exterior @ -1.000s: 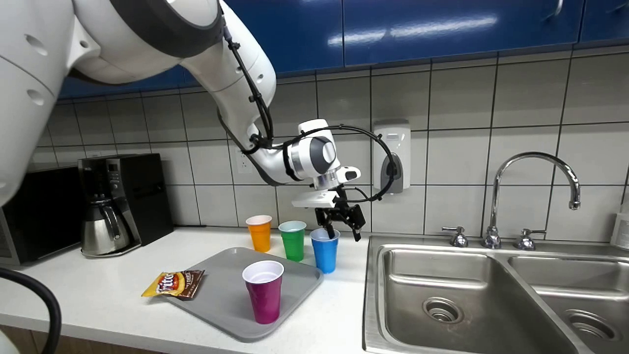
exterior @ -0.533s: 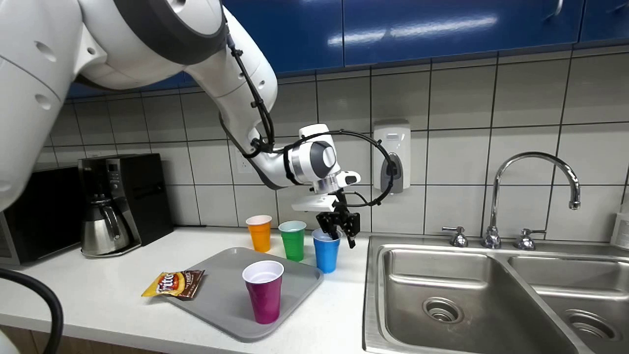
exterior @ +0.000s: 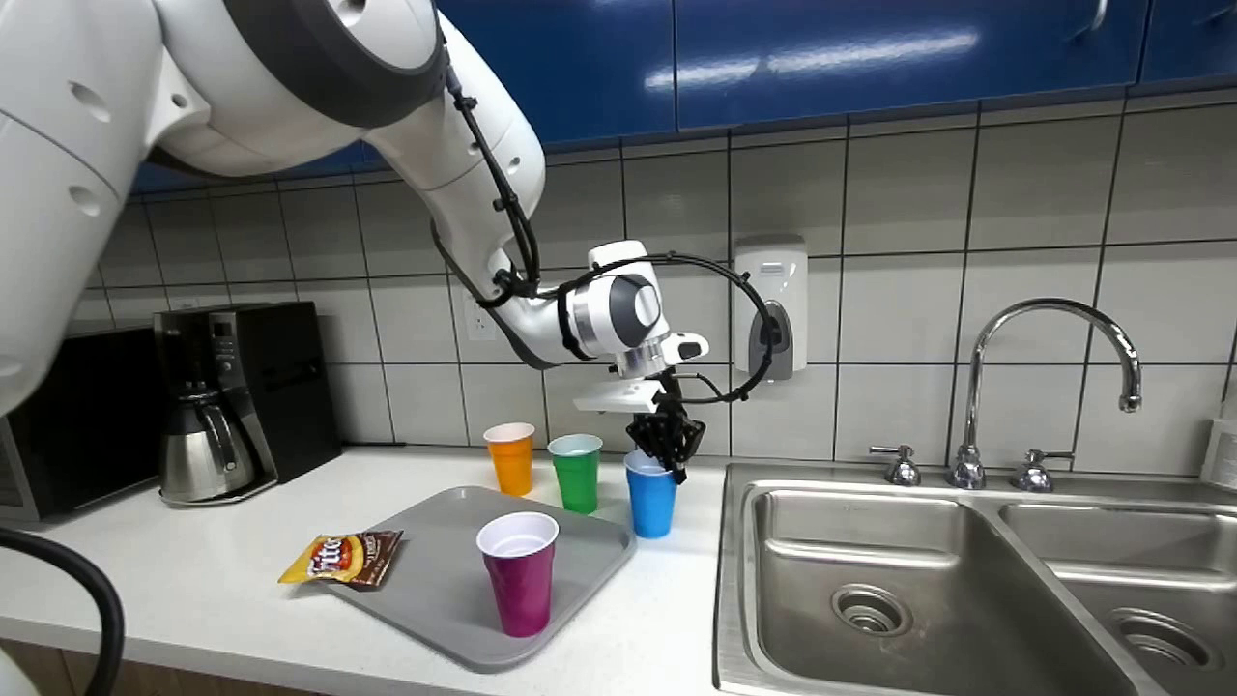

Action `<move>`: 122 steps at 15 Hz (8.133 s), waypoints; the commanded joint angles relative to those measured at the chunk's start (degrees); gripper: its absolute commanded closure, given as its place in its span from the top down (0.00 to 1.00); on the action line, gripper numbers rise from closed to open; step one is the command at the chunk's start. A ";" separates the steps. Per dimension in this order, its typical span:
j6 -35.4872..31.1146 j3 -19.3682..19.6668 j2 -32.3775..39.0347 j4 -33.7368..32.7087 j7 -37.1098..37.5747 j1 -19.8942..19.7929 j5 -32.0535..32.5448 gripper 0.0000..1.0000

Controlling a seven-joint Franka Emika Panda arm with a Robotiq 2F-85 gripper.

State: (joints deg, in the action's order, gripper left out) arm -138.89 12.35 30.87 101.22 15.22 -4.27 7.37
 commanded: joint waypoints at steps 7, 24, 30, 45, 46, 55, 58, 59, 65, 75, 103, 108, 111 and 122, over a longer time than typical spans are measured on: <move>2.51 -0.50 -1.15 -1.76 -0.12 -0.44 -1.78 0.01; -0.79 -5.31 -16.39 12.38 -10.73 -1.51 -8.45 0.01; -1.26 -6.37 -19.67 17.70 -14.59 -1.01 -8.38 0.01; -3.59 -7.15 -19.37 22.05 -19.73 -1.39 -9.61 0.01; -3.25 -7.28 -19.23 21.89 -19.69 -1.47 -10.39 0.01; -5.02 -7.32 -16.64 21.09 -19.95 -1.65 -10.97 0.01; -6.06 -7.28 -16.65 21.60 -20.28 -1.78 -11.01 0.01; -6.18 -7.26 -16.61 21.67 -20.37 -1.83 -10.98 0.01; -7.26 -6.99 -14.87 21.08 -19.53 -1.60 -9.94 0.01; -6.45 -6.85 -15.59 21.38 -19.87 -1.95 -9.80 0.67; -4.76 -6.15 -17.64 15.33 -11.47 0.07 -7.34 1.00; -4.85 -6.01 -15.70 13.81 -7.96 1.30 -5.63 1.00; -4.98 -6.05 -14.80 13.13 -6.41 2.13 -5.01 1.00; -4.91 -6.88 -12.67 10.67 -4.46 5.37 -4.32 1.00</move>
State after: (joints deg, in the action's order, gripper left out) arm -144.62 5.96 17.19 114.09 8.64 0.55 1.56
